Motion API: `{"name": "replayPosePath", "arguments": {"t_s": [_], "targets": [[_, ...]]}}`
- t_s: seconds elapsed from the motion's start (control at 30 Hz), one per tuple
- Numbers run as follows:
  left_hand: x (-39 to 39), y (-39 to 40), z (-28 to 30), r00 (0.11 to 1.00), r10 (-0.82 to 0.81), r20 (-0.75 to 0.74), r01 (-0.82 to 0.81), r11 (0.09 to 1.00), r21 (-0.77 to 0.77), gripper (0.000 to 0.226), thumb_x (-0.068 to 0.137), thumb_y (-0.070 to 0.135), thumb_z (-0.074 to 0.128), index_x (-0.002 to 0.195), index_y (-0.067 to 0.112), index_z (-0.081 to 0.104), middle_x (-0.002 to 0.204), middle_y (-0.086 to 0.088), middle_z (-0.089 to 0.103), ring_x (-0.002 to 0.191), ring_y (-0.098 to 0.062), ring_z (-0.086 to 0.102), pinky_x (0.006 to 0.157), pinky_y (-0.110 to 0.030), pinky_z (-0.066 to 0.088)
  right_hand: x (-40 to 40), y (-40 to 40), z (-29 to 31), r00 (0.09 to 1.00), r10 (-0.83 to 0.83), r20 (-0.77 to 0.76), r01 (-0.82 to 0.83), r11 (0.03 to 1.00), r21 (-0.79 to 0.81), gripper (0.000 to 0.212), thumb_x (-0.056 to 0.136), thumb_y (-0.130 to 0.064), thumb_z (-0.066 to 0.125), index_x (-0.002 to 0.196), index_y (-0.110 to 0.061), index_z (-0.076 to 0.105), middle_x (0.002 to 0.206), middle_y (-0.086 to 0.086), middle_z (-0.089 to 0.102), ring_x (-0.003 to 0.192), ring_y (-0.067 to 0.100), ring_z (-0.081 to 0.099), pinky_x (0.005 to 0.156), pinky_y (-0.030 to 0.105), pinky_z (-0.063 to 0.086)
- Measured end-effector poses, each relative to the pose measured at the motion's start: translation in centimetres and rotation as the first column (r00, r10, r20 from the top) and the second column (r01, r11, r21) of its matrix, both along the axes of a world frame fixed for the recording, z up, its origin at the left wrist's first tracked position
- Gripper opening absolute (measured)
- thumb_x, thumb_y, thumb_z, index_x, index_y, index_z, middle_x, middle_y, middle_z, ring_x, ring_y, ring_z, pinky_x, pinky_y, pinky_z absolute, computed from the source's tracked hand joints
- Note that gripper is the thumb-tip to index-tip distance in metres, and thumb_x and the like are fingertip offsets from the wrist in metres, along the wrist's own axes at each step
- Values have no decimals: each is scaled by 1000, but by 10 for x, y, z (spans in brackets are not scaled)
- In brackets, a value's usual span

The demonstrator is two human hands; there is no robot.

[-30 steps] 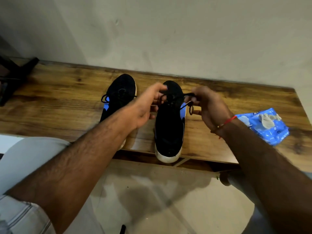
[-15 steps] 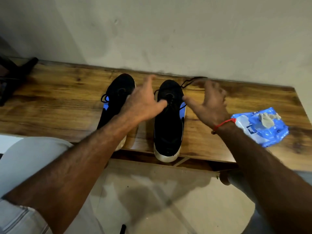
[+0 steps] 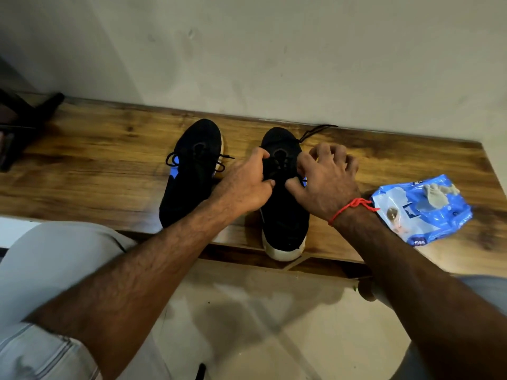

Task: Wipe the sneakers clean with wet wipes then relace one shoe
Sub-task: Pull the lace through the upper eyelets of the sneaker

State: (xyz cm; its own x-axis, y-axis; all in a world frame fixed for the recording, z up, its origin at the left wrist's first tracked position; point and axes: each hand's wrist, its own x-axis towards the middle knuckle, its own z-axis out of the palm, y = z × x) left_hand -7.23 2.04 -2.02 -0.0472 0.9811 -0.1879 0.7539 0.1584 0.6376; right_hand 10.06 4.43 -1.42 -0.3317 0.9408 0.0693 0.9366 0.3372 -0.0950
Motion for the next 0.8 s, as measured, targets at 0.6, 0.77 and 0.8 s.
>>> {"name": "replayPosePath", "arguments": {"t_s": [0.6, 0.77, 0.8], "targets": [[5, -21, 12, 925, -178, -336, 257, 944, 206, 40, 96, 34, 64, 135, 39, 54, 129, 2, 44, 117, -20, 52, 89, -40, 54, 14, 4, 13, 881, -197, -429, -76, 838, -540, 40, 56, -61, 46, 64, -22, 51, 74, -1, 57, 92, 29, 51, 75, 49, 48], [9, -14, 19, 949, -85, -304, 168, 952, 258, 13, 88, 44, 73, 99, 38, 75, 116, 14, 60, 108, -9, 56, 80, -32, 49, 12, 6, 14, 903, -157, -399, -76, 857, -510, 36, 56, -56, 49, 56, -21, 42, 66, -1, 52, 84, 27, 47, 76, 48, 41], [8, -11, 19, 985, -40, -170, 79, 970, 231, 9, 85, 40, 77, 93, 36, 76, 112, 15, 64, 106, -7, 57, 81, -31, 50, 13, 6, 14, 902, -168, -398, -70, 853, -518, 36, 55, -56, 49, 56, -20, 43, 66, -1, 52, 83, 27, 47, 77, 49, 42]]}}
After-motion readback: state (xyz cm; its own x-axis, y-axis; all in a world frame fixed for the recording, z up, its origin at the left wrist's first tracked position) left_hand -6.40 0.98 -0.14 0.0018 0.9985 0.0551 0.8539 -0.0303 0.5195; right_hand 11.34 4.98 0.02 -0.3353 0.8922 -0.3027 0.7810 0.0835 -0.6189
